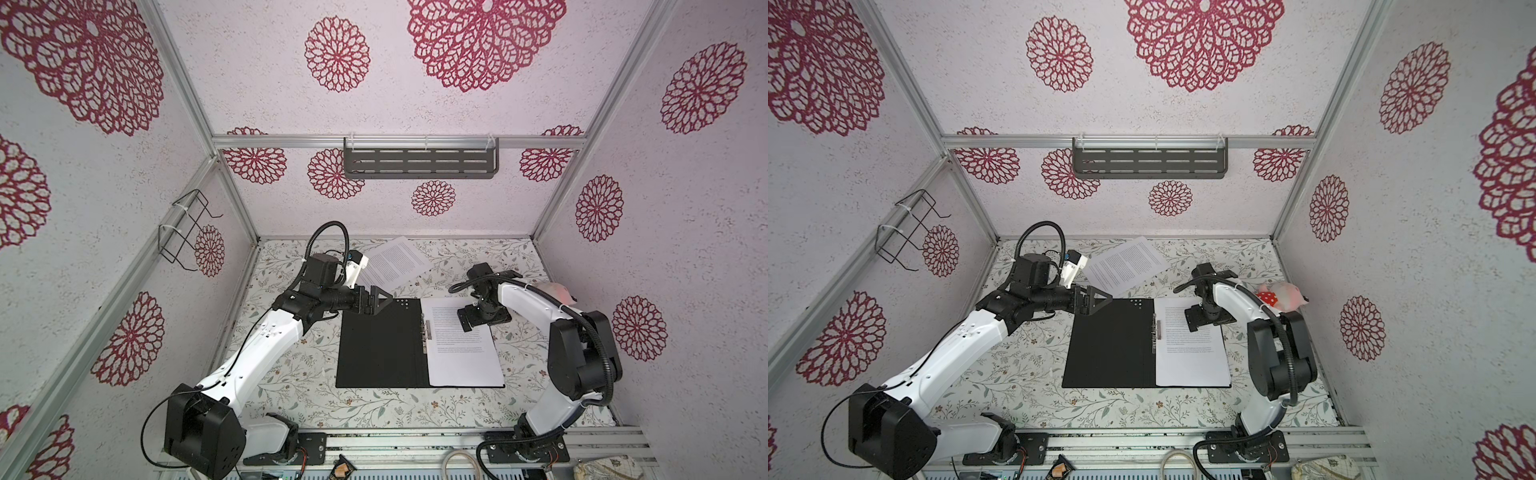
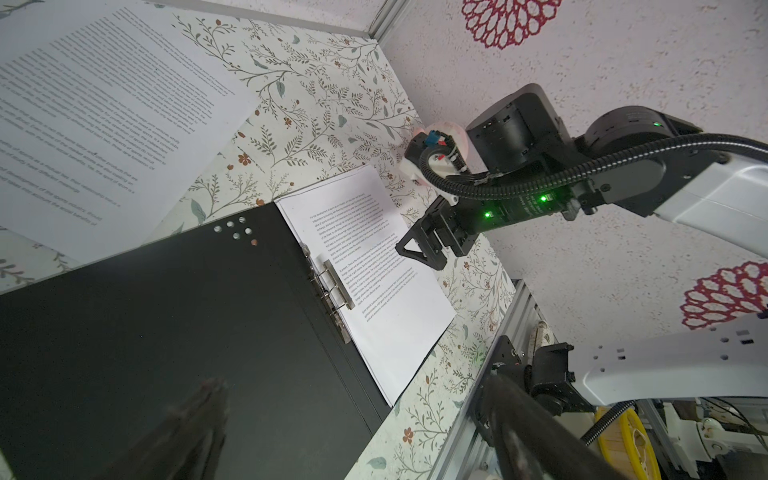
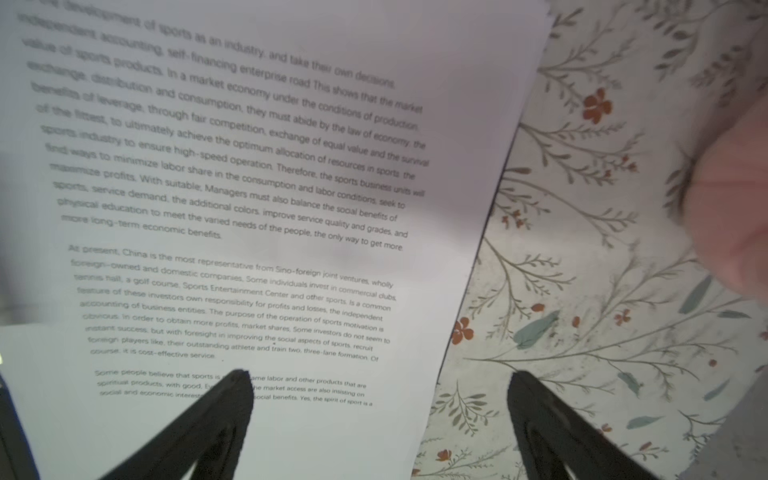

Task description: Put the files into the folder

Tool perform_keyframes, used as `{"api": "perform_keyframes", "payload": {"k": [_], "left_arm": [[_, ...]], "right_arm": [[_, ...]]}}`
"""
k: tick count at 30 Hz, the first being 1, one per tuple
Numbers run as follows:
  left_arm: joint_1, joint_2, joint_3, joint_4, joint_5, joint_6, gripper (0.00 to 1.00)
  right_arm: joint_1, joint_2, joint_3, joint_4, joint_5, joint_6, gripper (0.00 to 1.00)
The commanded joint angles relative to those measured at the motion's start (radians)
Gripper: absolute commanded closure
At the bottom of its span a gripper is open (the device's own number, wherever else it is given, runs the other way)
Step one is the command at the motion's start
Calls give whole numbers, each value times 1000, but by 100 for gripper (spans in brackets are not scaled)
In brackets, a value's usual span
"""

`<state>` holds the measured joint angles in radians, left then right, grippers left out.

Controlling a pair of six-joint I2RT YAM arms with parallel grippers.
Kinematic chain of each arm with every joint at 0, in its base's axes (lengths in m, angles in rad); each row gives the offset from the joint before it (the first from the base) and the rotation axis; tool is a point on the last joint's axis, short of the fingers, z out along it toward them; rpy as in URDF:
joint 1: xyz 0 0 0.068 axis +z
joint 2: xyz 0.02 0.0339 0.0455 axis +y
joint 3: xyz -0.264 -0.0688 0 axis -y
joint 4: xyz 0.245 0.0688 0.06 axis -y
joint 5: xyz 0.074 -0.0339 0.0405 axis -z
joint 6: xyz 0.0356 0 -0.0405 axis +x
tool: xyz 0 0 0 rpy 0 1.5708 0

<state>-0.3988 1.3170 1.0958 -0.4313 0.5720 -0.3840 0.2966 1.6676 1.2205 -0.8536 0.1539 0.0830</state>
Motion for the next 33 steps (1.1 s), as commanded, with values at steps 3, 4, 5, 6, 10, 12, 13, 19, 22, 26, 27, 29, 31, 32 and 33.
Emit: {"api": "perform_keyframes", "payload": {"k": [3,4,5,6,10,12,13,19,22,26,27,29,31,32,33], "left_arm": [[6,-7,32,-11,-65,16,1],[7,-6,40,-17,-100,-10,1],[14,-2,53,-24,-147,-56,2],[21,3,66,-34,-198,-112,1],[62,-1,89,-8,-278,-181,1],[80,-20,28,80,-308,-185,2],[101,-22,5,115,-297,-197,1],[214,159,69,187,-199,-305,1],[215,348,230,84,-182,-235,2],[215,579,446,-46,-176,-145,1],[215,630,492,-59,-175,-130,1],[216,750,593,-107,-175,-99,1],[215,847,698,-165,-169,-69,1],[215,890,743,-178,-164,-56,1],[215,928,780,-185,-159,-51,1]], "right_arm": [[-77,-210,-9,78,80,116,1],[-103,-239,-24,106,72,151,1],[-139,-271,-44,142,45,191,1],[-167,-292,-59,177,7,211,1],[-188,-309,-55,289,-98,235,1],[-189,-281,-19,314,-162,282,1],[-186,-259,-5,330,-211,299,1],[-157,-198,-69,556,-368,351,1],[-138,-149,-74,610,-405,355,2],[-118,-114,-72,621,-447,323,3],[-115,-114,-79,629,-458,319,2],[-107,-113,-93,638,-469,315,2],[-98,-114,-104,640,-478,306,2],[-92,-115,-111,640,-475,302,1],[-88,-118,-118,639,-472,302,1]]}}
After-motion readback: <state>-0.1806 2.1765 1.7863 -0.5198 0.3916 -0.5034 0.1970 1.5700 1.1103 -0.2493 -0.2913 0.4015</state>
